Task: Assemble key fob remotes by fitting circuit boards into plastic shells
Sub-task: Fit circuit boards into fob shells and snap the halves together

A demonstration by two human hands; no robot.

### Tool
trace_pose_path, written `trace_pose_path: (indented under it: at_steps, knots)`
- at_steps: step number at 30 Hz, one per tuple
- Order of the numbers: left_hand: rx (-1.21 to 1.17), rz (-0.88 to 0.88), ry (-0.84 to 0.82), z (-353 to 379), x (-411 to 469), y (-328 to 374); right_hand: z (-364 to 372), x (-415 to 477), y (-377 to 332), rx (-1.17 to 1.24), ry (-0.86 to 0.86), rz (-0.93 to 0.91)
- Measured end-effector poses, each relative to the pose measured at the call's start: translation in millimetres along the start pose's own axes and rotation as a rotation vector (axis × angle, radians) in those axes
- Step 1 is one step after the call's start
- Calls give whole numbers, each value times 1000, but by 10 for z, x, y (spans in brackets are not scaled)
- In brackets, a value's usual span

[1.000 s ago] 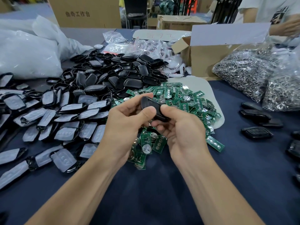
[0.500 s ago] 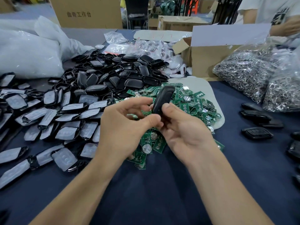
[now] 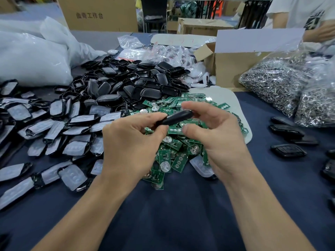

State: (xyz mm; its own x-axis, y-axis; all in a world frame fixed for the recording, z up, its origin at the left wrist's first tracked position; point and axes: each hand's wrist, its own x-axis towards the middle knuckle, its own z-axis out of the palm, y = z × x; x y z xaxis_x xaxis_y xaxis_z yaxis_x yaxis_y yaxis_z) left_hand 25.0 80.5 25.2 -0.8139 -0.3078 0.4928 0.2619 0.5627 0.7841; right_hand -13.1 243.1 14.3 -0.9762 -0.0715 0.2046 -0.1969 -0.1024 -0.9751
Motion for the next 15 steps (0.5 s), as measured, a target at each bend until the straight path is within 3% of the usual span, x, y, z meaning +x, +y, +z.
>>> trace_pose_path:
  at_steps: [5,15]
  knots:
    - [-63,104,-48,-23,6,-80,52,-25,-28,24,-62,-98]
    - [-450,-10,-163,64,53,-160,71,-24,-29,135,-76,-122]
